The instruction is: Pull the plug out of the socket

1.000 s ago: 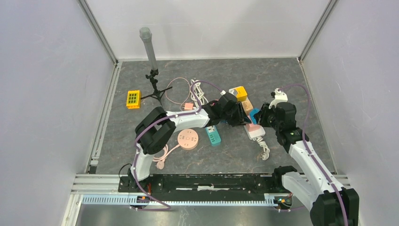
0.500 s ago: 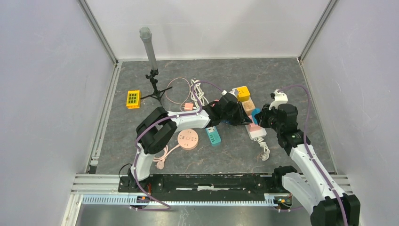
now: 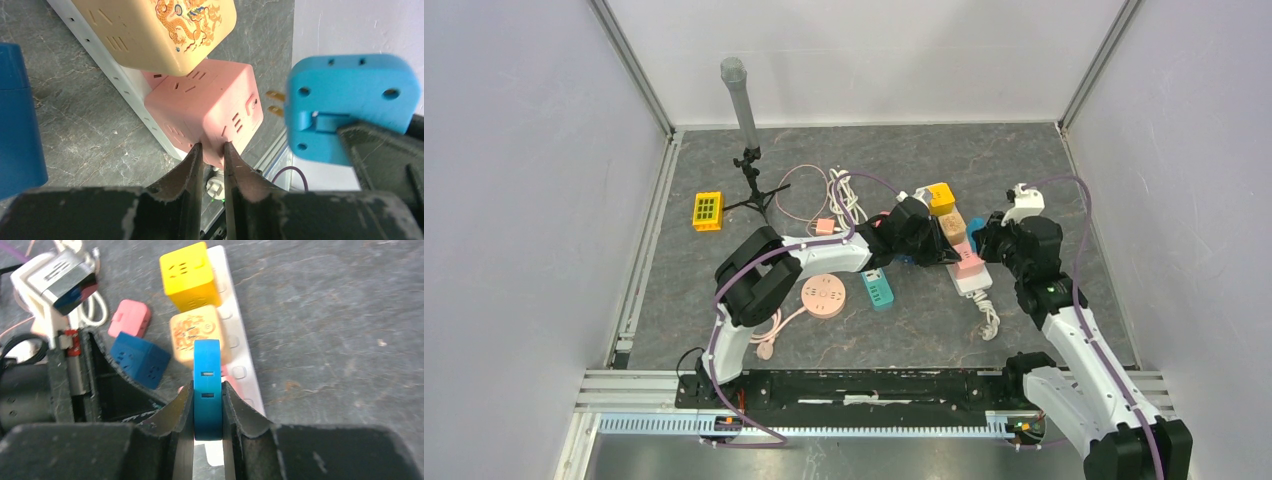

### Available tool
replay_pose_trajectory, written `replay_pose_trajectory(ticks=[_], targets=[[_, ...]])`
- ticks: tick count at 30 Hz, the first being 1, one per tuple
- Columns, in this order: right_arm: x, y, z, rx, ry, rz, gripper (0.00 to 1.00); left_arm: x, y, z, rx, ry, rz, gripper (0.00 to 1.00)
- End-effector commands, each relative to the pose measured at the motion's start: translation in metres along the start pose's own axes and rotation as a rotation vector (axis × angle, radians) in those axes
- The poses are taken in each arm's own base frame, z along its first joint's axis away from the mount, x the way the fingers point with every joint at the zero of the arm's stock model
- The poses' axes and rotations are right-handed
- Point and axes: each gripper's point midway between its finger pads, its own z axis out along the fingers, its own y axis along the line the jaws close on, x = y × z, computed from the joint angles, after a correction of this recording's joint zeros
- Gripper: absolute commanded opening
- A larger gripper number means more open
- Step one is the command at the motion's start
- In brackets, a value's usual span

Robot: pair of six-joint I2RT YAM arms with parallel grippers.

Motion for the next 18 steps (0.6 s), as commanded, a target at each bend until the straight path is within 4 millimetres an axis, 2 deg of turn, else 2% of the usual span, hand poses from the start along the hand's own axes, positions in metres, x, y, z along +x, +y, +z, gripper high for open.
replay_pose_trajectory(ticks=[1, 4, 8, 12, 15, 18], targets=[[-0.048, -0.028, -0.012, 0.190, -0.124, -0.020, 0.00, 0.013, 0.053, 0.014, -0.153, 0.021, 0.025, 0.21], [-0.053, -0.055, -0.014, 0.353, -0.103, -0.032, 0.00, 0.013, 0.053, 0.015, -0.142, 0.028, 0.024, 0.22], [-0.045, -0.075, 0.002, 0.443, -0.029, -0.046, 0.00, 0.016, 0.052, 0.015, -0.129, 0.037, 0.028, 0.26], [-0.043, -0.083, 0.030, 0.355, -0.006, -0.009, 0.00, 0.016, 0.051, 0.015, -0.125, 0.040, 0.033, 0.32], [-0.051, -0.086, 0.051, 0.233, -0.007, 0.056, 0.02, 0.016, 0.051, 0.015, -0.122, 0.043, 0.034, 0.33], [-0.062, -0.088, 0.064, 0.148, -0.032, 0.118, 0.04, 0.017, 0.052, 0.016, -0.121, 0.047, 0.034, 0.34]])
